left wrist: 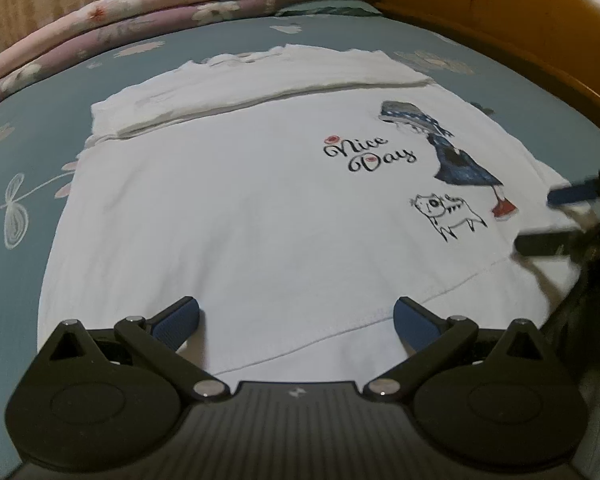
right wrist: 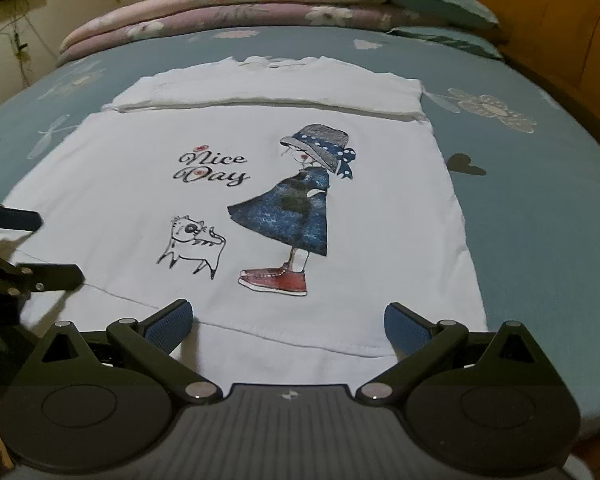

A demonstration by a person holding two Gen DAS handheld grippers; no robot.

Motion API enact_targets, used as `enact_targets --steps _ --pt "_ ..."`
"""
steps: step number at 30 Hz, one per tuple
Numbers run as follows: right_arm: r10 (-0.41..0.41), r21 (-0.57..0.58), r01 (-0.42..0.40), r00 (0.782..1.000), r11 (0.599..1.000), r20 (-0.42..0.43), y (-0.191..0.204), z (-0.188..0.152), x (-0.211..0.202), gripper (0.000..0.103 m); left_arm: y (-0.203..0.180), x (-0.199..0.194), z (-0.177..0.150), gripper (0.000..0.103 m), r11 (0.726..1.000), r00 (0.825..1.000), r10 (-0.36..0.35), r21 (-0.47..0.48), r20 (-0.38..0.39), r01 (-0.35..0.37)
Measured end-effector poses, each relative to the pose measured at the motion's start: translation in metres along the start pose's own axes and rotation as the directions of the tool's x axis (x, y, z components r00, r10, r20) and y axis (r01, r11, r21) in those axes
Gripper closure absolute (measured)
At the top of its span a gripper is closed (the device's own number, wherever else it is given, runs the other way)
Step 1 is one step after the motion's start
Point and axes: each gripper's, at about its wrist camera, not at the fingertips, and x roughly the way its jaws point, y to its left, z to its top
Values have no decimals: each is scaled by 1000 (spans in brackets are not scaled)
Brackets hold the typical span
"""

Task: Fold clothes
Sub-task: 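Roll both grippers sideways and bring them to the shirt's side edge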

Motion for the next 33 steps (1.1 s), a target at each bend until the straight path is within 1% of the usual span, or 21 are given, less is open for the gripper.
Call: enact_targets --steps 1,2,4,5,7,8,10,12,13,15,18,21,23,25,27,29,31,33 --pt "10 3 -10 1000 1000 8 -4 2 -5 0 1 0 2 0 1000 1000 -8 11 -11 8" --pt "12 -3 -12 1000 1000 19 -7 5 -11 0 0 -2 4 0 999 1000 2 38 -17 -1" --pt "-1 -54 4 999 999 46 -11 12 -25 0 -6 -9 8 1 991 999 50 125 -19 -47" --pt "-10 -85 15 998 996 59 -12 14 -32 0 -9 -15 9 1 981 997 76 181 -1 -75" --pt "-31 -163 47 995 985 96 -12 20 -47 0 -18 -29 8 1 941 990 119 310 70 -135" --pt "-41 -208 63 993 976 110 -10 22 -52 0 -22 -37 6 1 918 988 120 367 100 -149" --pt "-57 -295 96 989 950 138 -5 27 -62 0 -28 -48 3 1 881 986 100 449 134 -150" --pt "-53 -377 103 989 921 141 4 27 -63 0 -37 -53 -3 1 848 987 68 514 143 -133" --pt "-42 -410 93 990 907 132 9 26 -61 0 -43 -54 -8 1 830 988 50 545 145 -122" --pt "-19 -446 68 993 893 114 19 22 -56 0 -55 -55 -16 1 791 990 12 604 143 -96" --pt "7 -467 33 996 884 84 35 14 -44 0 -76 -49 -28 1 731 991 -6 677 137 -89" --pt "37 -470 -8 998 882 52 47 5 -37 0 -93 -38 -37 1 660 990 1 744 143 -108" --pt "43 -479 -17 998 877 43 54 -1 -37 0 -99 -30 -38 1 631 988 23 764 153 -133" --pt "45 -486 -21 998 874 39 59 -5 -38 0 -102 -24 -36 1 617 985 48 771 166 -160" --pt "46 -483 -22 998 875 37 60 -7 -41 0 -103 -22 -32 1 622 986 43 768 160 -152" --pt "46 -474 -22 998 880 38 59 -7 -42 0 -104 -22 -28 1 626 985 47 764 166 -159" --pt "42 -465 -18 998 885 41 57 -7 -43 0 -105 -23 -26 1 618 982 59 766 178 -176" --pt "39 -457 -14 998 889 45 57 -6 -43 0 -101 -26 -25 1 610 981 55 771 186 -180"
